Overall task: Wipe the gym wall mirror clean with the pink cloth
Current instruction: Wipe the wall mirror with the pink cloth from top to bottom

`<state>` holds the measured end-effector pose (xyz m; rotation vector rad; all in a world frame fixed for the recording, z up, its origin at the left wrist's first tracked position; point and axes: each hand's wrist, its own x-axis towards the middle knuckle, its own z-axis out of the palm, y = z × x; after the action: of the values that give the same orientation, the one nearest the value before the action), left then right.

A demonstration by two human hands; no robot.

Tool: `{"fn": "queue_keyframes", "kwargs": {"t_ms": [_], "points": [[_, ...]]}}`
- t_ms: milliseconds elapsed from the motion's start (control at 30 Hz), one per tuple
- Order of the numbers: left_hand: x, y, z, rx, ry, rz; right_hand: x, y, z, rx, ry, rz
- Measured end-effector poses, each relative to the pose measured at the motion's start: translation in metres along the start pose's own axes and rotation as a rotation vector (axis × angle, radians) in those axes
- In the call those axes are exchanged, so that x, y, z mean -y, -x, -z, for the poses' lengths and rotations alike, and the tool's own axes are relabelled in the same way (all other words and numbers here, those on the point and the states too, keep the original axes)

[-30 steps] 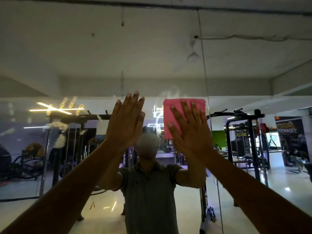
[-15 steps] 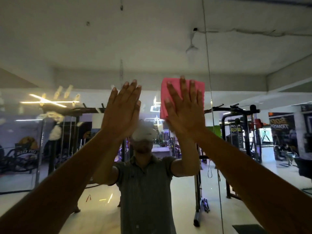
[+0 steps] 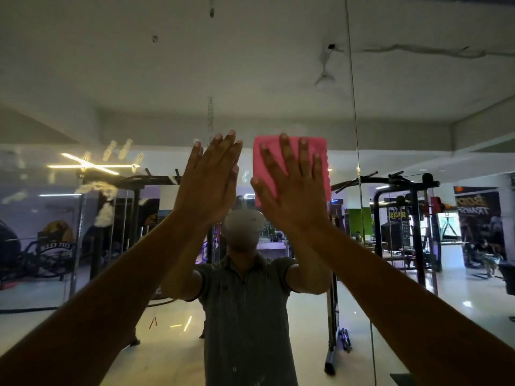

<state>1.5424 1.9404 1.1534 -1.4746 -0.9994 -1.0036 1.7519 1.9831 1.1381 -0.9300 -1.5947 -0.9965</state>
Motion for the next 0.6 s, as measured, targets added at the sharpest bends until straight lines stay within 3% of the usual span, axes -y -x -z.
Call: {"fn": "queue_keyframes", "kwargs": {"t_ms": [67, 233, 333, 400, 533, 600], "points": [[0.001, -0.001, 0.004, 0.005, -0.001, -0.006, -0.025, 0.014, -0.001, 0.010, 0.009, 0.059], [-0.003, -0.004, 0.003, 0.010, 0.033, 0.035, -0.023, -0.032, 0.014, -0.018, -0.022, -0.190], [0.001, -0.002, -0.008, -0.019, 0.067, 0.031, -0.001, 0.003, 0.009, 0.032, 0.035, 0.052], [0.006, 0.000, -0.010, -0.009, 0.054, 0.012, -0.023, 0.014, 0.010, 0.047, 0.051, 0.140], [0.004, 0.001, -0.012, -0.037, 0.123, 0.000, -0.040, -0.033, 0.025, -0.002, -0.008, -0.121], [0.002, 0.002, -0.009, -0.028, 0.129, 0.007, -0.015, -0.029, 0.018, -0.004, 0.000, -0.099]]}}
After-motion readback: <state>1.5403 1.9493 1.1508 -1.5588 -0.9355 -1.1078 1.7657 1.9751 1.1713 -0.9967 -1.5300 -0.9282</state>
